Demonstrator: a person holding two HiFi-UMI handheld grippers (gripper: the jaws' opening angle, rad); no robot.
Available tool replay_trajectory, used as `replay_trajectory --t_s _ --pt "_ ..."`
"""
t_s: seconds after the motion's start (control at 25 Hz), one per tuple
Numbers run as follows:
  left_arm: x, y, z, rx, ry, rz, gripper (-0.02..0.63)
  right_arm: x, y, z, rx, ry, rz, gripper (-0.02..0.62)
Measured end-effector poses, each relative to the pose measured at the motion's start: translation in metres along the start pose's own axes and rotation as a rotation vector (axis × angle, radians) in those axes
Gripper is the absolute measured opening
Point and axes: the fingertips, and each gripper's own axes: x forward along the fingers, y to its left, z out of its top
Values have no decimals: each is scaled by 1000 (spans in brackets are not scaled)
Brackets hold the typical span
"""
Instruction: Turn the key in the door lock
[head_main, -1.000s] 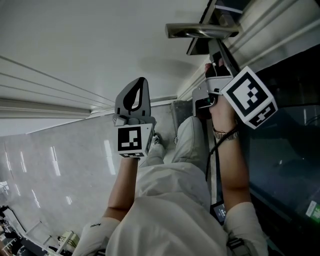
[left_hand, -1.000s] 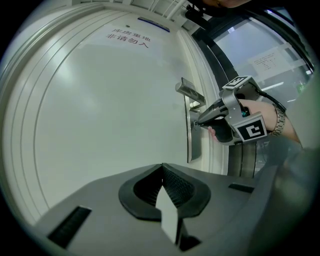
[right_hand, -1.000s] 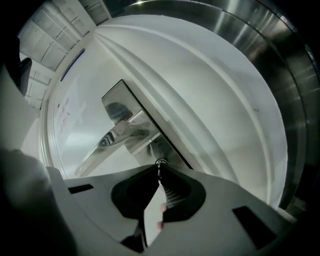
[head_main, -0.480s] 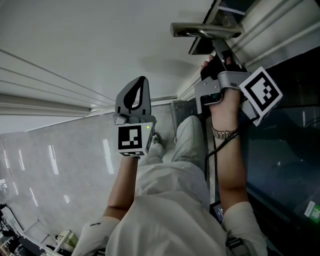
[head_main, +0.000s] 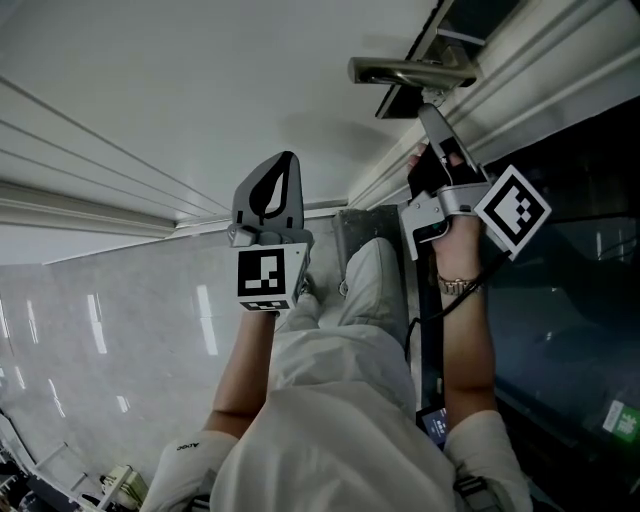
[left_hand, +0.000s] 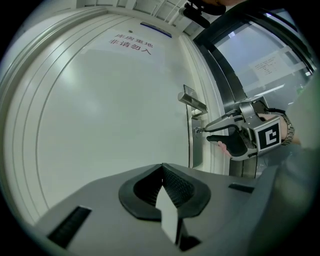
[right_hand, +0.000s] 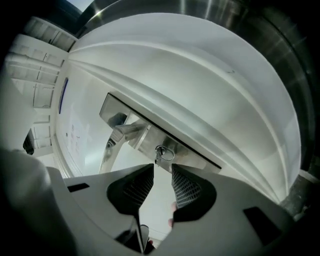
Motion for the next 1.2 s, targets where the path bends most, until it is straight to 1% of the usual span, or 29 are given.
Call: replay_trajectory --t_s 0.08,0.12,0.24,0.32,0.36,0.44,0.56,0.64,0.88,0.96,1.2 --pt "1 -1 0 -4 -1 -4 8 -4 -2 -1 -38 19 -1 87" --pt "2 -1 0 -6 -2 -5 8 -5 -2 0 -83 26 -8 87" --pt "4 -5 2 -8 -11 -13 8 -9 4 4 -290 36 -45 89" --pt "5 -8 4 -9 -16 -22 8 -11 10 3 -435 65 -70 91" --pt "5 -9 5 -9 -19 -25 8 -11 12 2 -519 85 -88 91" --pt "5 -9 6 -8 -21 -27 8 -10 14 3 -726 115 -142 94" --pt "5 -8 5 -8 -20 -27 8 -10 20 9 -1090 97 -249 94" --pt "5 -6 5 -11 -19 -23 8 -9 24 9 -1301 85 -312 94" --pt "3 0 5 -15 -21 -16 8 -2 23 -5 -1759 149 -452 94" --pt "3 2 4 -22 -19 -12 8 2 22 -7 -1869 152 -472 94" --pt "3 6 3 -36 -19 -10 8 10 20 -8 -2018 193 -528 94"
